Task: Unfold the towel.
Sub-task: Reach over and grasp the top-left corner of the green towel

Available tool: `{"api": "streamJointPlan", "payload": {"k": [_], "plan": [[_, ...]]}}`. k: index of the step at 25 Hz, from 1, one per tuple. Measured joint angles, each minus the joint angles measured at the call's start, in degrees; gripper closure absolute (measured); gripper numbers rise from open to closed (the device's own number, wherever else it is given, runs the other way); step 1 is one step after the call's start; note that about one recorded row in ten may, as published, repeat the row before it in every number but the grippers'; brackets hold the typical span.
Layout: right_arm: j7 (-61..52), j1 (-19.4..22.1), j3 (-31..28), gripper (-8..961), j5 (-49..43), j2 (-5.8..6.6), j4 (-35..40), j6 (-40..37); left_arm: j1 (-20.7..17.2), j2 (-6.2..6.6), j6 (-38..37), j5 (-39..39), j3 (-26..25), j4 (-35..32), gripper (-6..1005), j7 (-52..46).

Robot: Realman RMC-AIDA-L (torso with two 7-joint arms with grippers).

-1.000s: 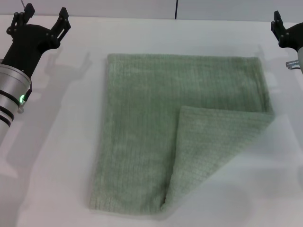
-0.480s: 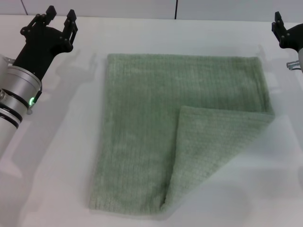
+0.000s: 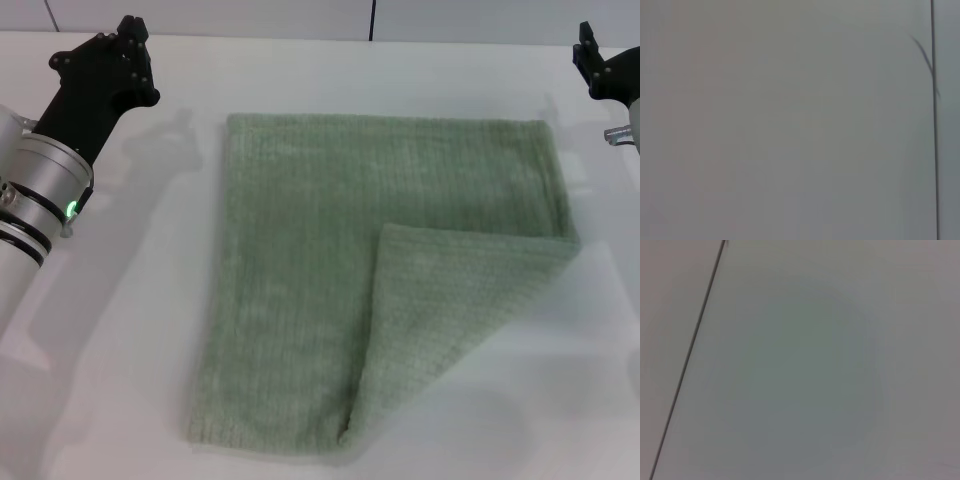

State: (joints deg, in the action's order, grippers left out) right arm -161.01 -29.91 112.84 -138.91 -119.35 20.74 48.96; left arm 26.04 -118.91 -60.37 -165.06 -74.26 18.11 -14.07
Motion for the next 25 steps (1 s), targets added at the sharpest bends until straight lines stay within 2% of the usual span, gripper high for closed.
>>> {"api": "streamJointPlan", "payload": {"k": [2,8,9,10,11,13,14,15,16,18,19,20,23,24,25], "plan": [[0.0,-0.05,0.0,238,-0.04,0.0,0.0,0.0,0.1,0.0,0.47,0.01,0.15,0.07,901,-0.1],[0.0,-0.07,-0.17,238,-0.05,0.03,0.0,0.0,0.38,0.13,2.14,-0.19,1.82,0.94,988,-2.22],[0.0,-0.07,-0.22,239,-0.05,0.03,-0.03,0.0,0.5,0.53,5.11,-0.28,4.21,3.4,1002,-6.45],[0.0,-0.06,-0.24,239,-0.05,0.04,-0.05,0.0,0.5,0.53,5.11,-0.28,4.21,3.4,1002,-6.45],[0.0,-0.07,-0.24,239,-0.06,0.04,-0.06,0.0,0.5,0.79,9.85,-0.32,5.37,6.49,1002,-9.38],[0.0,-0.06,-0.25,239,-0.09,0.05,-0.08,0.0,0.5,0.79,9.85,-0.32,5.37,6.49,1002,-9.38],[0.0,-0.06,-0.26,238,-0.12,0.06,-0.09,0.0,0.51,0.94,13.64,-0.32,5.82,8.72,1002,-11.08],[0.0,-0.07,-0.26,238,-0.11,0.07,-0.11,-0.01,0.51,0.94,13.64,-0.32,5.82,8.72,1002,-11.08],[0.0,-0.07,-0.26,238,-0.11,0.07,-0.11,-0.01,0.84,1.4,26.66,-0.32,6.44,15.42,1002,-12.62],[0.0,-0.07,-0.26,238,-0.09,0.08,-0.19,0.0,1.62,1.47,35.28,-0.34,6.51,18.84,1002,-12.4],[0.0,-0.07,-0.26,239,-0.08,0.08,-0.25,0.0,1.62,1.47,35.28,-0.34,6.51,18.84,1002,-12.4],[0.0,-0.07,-0.27,239,-0.04,0.09,-0.49,0.0,2.98,1.53,44.07,-0.35,6.46,21.55,1002,-12.28],[0.0,-0.12,-0.26,239,-0.05,0.09,-0.55,0.0,3.42,1.54,46.12,-0.35,6.42,22.1,1002,-12.27],[0.0,-0.19,-0.26,239,-0.08,0.09,-0.63,0.0,4.82,1.53,51.19,-0.36,6.34,22.81,1002,-12.25],[0.0,-0.19,-0.26,239,-0.08,0.09,-0.63,0.0,4.82,1.53,51.19,-0.36,6.34,22.81,1002,-12.25]]}}
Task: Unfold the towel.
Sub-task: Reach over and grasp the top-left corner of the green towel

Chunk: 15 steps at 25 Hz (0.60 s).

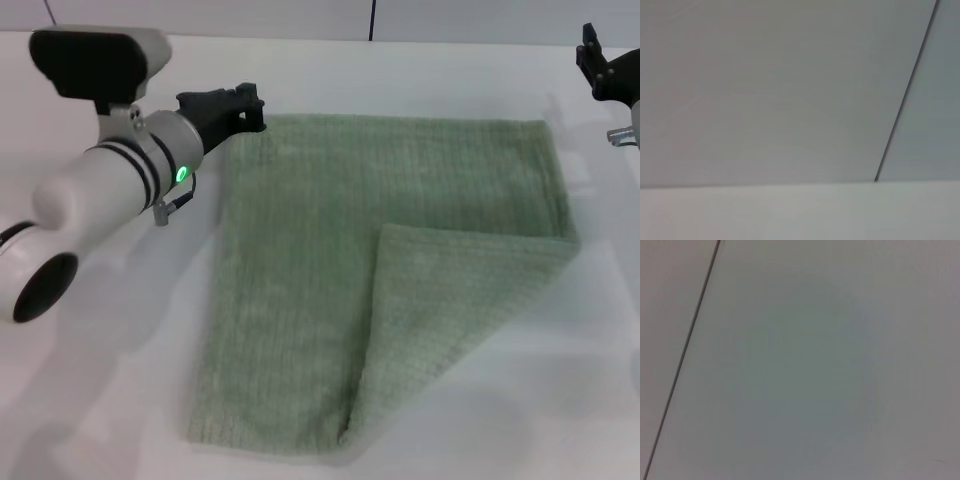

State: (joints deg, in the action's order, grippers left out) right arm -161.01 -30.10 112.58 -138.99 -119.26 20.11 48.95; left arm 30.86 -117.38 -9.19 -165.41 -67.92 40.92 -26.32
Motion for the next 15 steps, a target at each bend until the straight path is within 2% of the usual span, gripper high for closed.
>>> {"api": "streamJointPlan", "payload": {"k": [2,3,4,9,15], "plan": [[0.0,-0.02,0.0,239,-0.04,0.0,-0.01,0.0,1.58,-0.09,4.87,0.0,-0.17,0.11,1001,0.0],[0.0,-0.02,0.0,239,-0.05,0.0,-0.01,0.01,1.58,-0.09,4.87,0.0,-0.17,0.11,1001,0.0],[0.0,-0.04,0.0,239,-0.05,0.0,0.0,0.03,3.13,-0.14,9.37,0.0,-0.18,0.18,1001,0.03],[-0.01,-0.14,0.0,238,-0.06,0.07,0.0,0.09,4.54,-0.46,16.56,0.16,-0.25,1.82,1001,2.91],[0.0,-0.16,0.0,238,-0.05,0.08,0.01,0.09,4.61,-0.49,19.8,0.29,-0.32,3.5,1001,4.24]]}}
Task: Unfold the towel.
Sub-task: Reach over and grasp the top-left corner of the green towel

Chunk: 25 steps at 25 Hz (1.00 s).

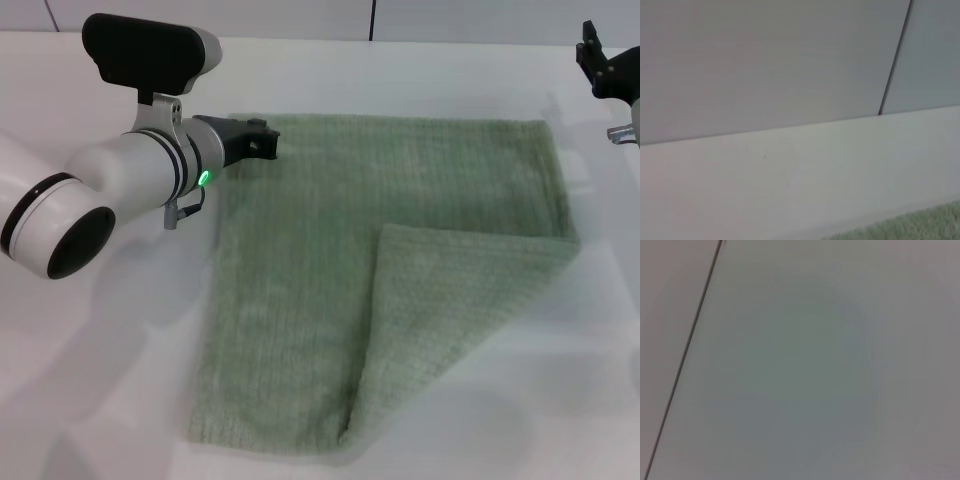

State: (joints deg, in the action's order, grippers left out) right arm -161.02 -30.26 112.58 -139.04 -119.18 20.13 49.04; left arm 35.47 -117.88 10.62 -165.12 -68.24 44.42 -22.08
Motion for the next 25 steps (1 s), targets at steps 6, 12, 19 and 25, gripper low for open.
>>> {"api": "streamJointPlan", "payload": {"k": [6,12,19,25], "plan": [[0.0,-0.07,0.11,238,0.0,0.0,0.03,0.0,0.5,0.02,2.99,0.05,-0.08,0.31,1002,0.85],[0.0,-0.06,0.37,239,0.0,0.0,0.1,0.0,0.56,0.02,3.62,0.07,-0.08,0.3,1001,0.9],[0.0,-0.07,0.47,239,0.0,0.0,0.26,0.0,0.74,-0.14,2.95,0.06,-0.04,-1.05,1001,0.9],[0.0,-0.06,0.54,239,0.0,0.0,0.34,0.0,0.74,-0.3,2.49,0.12,-0.04,-1.53,1001,0.9]]}}
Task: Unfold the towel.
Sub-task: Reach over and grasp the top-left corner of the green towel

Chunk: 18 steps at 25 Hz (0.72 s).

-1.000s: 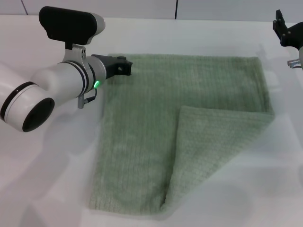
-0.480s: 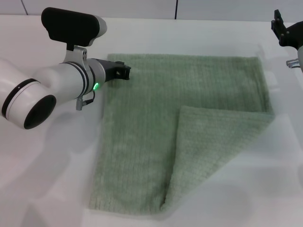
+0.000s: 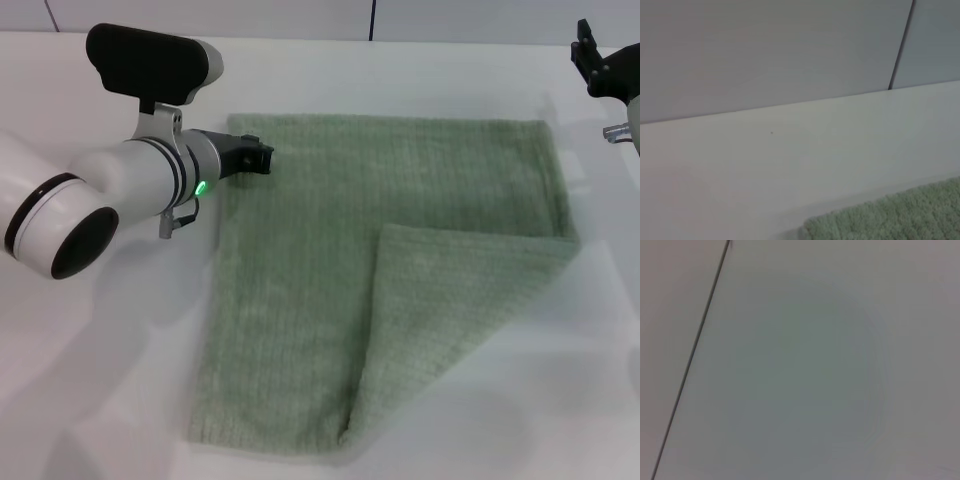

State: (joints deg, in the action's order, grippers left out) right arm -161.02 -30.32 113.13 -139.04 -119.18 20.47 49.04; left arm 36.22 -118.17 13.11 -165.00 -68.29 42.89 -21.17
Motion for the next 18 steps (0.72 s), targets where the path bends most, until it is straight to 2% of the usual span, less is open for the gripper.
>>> {"api": "streamJointPlan", "payload": {"k": [18], "plan": [[0.0,0.0,-0.02,238,0.0,0.0,0.09,0.0,0.7,-0.37,-0.98,0.13,0.52,-1.13,1001,-0.07]]}}
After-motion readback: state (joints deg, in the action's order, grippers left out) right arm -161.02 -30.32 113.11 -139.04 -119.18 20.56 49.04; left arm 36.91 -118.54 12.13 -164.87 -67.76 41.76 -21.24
